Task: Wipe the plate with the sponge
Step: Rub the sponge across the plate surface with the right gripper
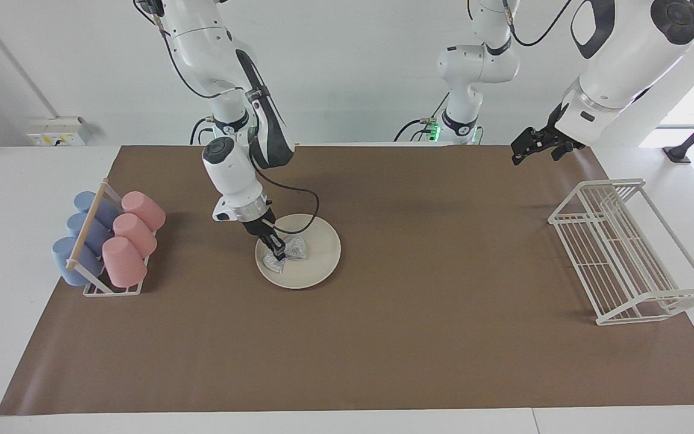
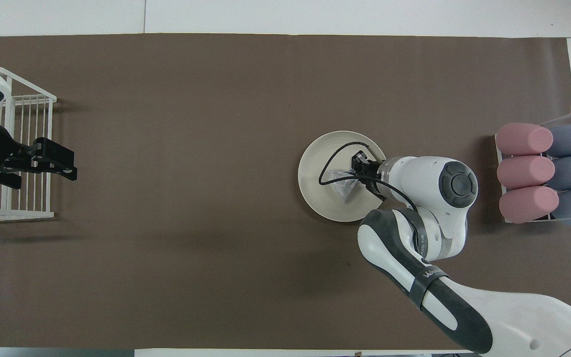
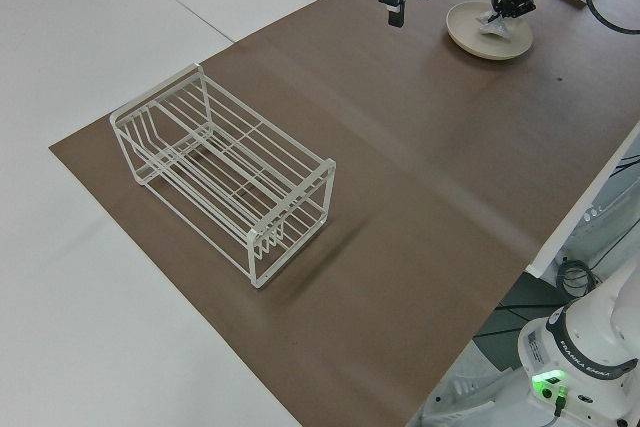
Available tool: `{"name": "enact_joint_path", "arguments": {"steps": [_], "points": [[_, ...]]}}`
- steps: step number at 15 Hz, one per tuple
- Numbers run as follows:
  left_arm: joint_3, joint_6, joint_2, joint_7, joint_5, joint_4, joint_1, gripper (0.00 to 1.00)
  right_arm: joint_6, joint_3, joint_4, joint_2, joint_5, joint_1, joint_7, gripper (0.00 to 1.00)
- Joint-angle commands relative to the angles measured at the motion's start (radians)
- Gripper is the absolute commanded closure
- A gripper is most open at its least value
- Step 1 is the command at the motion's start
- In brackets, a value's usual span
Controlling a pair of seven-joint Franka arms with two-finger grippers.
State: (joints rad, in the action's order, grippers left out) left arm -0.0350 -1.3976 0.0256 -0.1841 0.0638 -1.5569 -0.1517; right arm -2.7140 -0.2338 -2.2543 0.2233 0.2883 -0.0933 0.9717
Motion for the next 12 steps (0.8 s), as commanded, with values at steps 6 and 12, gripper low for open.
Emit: {"name": "enact_joint_path", "arguments": {"steps": [6,12], "points": [[0.006,-0.026,-0.001,-0.012,-0.013,0.021,0.008,0.00,-0.010,-0.006,-0.002,0.031,0.012,-0.117,0.212,1.00],[0.004,-0.018,-0.013,-0.012,-0.022,0.024,0.006,0.00,0.254,0.005,0.076,-0.138,0.012,-0.105,0.263,1.00]]}}
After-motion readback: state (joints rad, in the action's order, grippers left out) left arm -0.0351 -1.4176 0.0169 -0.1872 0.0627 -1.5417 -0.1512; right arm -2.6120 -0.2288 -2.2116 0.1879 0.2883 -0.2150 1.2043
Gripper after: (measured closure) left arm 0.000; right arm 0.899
